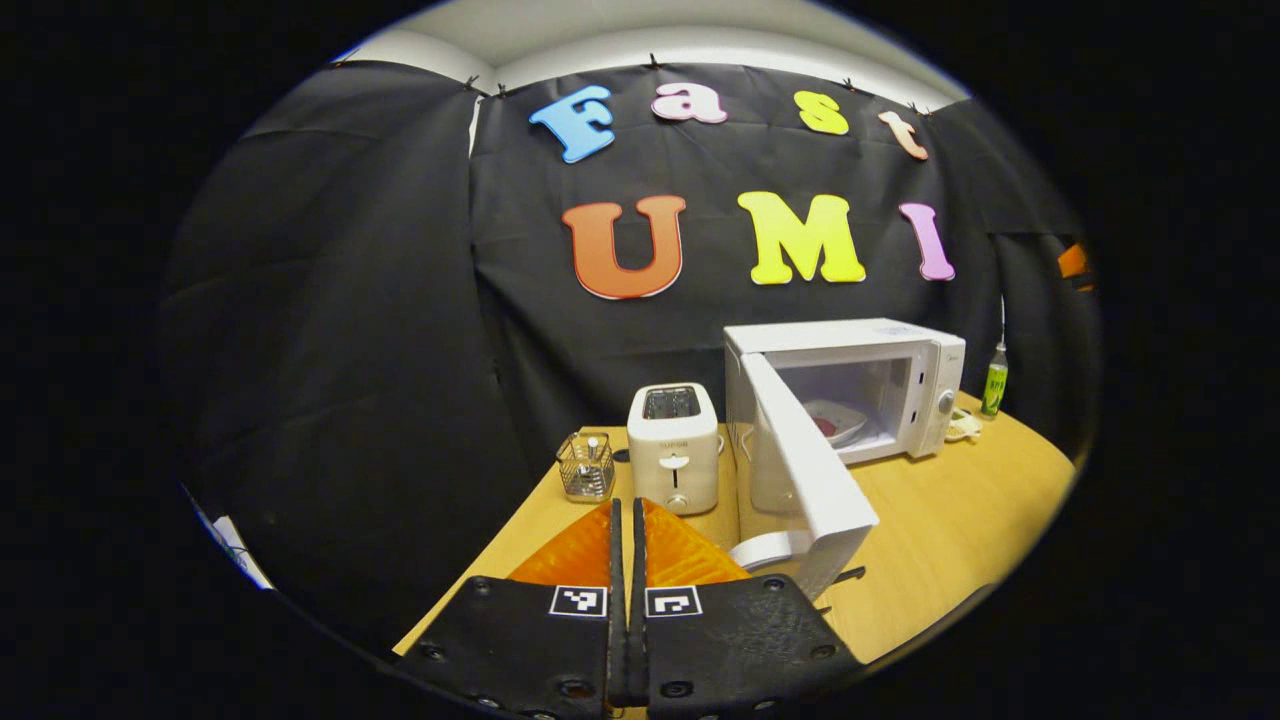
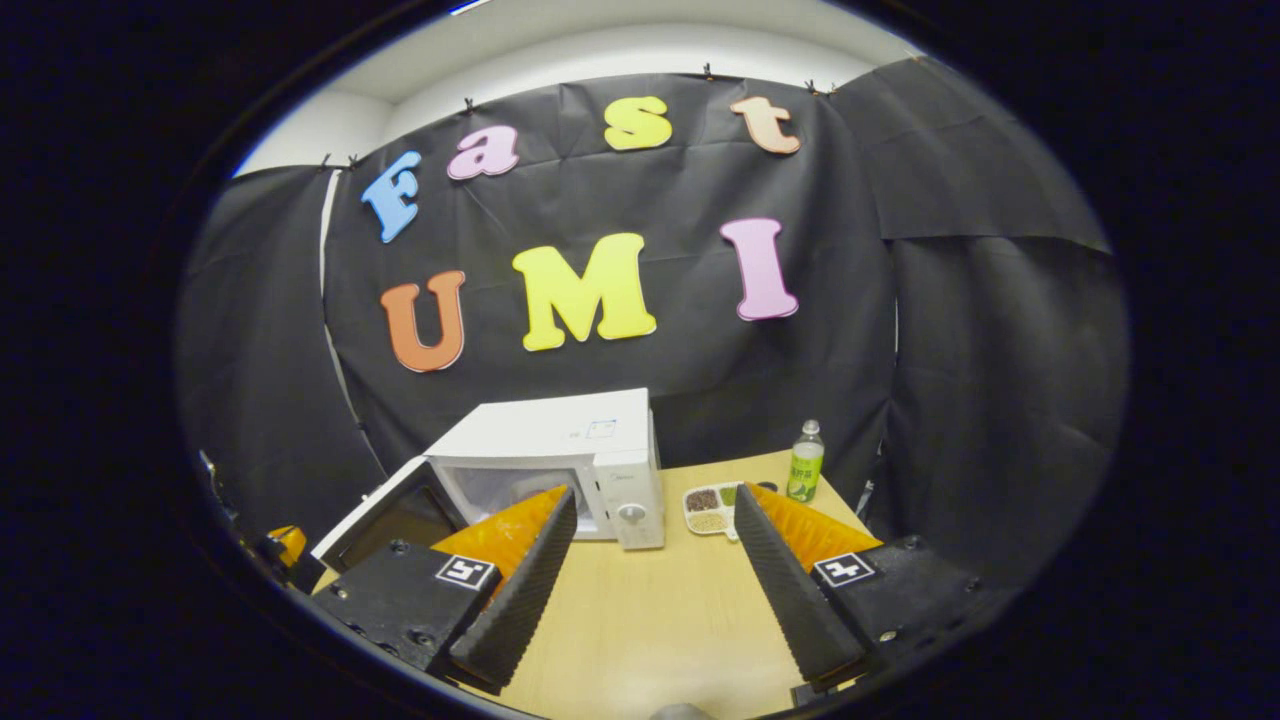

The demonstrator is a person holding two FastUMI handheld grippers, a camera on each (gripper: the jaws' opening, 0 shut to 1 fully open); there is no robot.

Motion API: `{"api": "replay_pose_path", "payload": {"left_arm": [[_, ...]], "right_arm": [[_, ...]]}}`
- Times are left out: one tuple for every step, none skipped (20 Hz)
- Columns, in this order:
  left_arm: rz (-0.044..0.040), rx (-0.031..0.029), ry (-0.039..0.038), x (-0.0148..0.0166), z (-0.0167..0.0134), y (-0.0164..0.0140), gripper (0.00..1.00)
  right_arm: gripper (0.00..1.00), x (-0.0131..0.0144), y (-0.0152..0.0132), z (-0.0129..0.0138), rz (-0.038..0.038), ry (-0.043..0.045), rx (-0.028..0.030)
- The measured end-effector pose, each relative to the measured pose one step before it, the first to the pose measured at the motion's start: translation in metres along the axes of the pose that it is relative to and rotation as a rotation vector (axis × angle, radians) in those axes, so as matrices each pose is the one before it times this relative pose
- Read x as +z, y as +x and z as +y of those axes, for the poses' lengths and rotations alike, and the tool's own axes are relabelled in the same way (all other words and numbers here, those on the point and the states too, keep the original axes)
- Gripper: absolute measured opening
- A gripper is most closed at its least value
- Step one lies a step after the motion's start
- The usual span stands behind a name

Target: Open the microwave oven with the left hand, put the food in, and close the microwave oven.

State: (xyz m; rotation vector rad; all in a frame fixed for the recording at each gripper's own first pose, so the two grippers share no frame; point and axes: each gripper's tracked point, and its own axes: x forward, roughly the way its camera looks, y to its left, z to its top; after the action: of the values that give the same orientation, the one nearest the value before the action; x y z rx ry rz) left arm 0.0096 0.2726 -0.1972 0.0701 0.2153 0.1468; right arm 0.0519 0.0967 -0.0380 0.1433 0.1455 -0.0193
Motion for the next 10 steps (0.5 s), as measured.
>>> {"api": "replay_pose_path", "payload": {"left_arm": [[0.01236, -0.00972, -0.00581, -0.00682, -0.00373, 0.00426, 0.0], [0.01968, -0.00411, -0.00646, -0.00637, -0.00227, 0.00302, 0.0], [0.00603, -0.00743, -0.00602, -0.00406, -0.00378, 0.00207, 0.0], [0.00772, -0.00895, -0.00256, -0.00418, -0.00599, 0.0017, 0.0], [0.00629, -0.01682, 0.00234, -0.00273, -0.00746, 0.00087, 0.0], [-0.00015, 0.00521, 0.01727, -0.00207, -0.00073, 0.00705, 0.0], [0.0038, -0.00866, 0.01333, -0.00031, -0.00484, -0.00329, 0.0], [-0.00265, -0.01251, 0.00619, 0.00125, -0.00825, -0.00198, 0.0], [-0.00037, -0.01095, 0.01167, 0.00013, -0.00752, -0.00001, 0.0], [0.00514, -0.0099, 0.01521, -0.00253, -0.0071, 0.00079, 0.0]], "right_arm": [[1.0, 0.0009, -0.00285, -0.0023, 0.00126, -0.00177, -0.00555], [0.92, 0.00097, -0.00127, -0.00219, -0.00089, -0.00249, -0.00281], [1.0, -0.00052, -0.00042, -0.00383, 0.00477, -0.00347, -0.00909], [1.0, -0.00155, 0.00014, -0.00182, 0.00352, 0.00088, -0.00385], [0.92, -0.00042, -0.00006, -0.00032, 0.00367, 0.00516, 0.00044], [1.0, -0.00112, 0.00138, 0.00008, 0.00643, 0.00275, 0.00199], [1.0, -0.0014, 0.00151, 0.00017, 0.00674, -0.00017, 0.00307], [1.0, 0.00061, 0.00163, 0.00047, 0.0027, 0.00005, 0.0044], [0.92, 0.00092, 0.00115, 0.00004, 0.00165, 0.00467, -0.0021], [0.92, 0.00043, 0.00059, 0.0006, -0.00079, 0.00649, 0.00183]]}}
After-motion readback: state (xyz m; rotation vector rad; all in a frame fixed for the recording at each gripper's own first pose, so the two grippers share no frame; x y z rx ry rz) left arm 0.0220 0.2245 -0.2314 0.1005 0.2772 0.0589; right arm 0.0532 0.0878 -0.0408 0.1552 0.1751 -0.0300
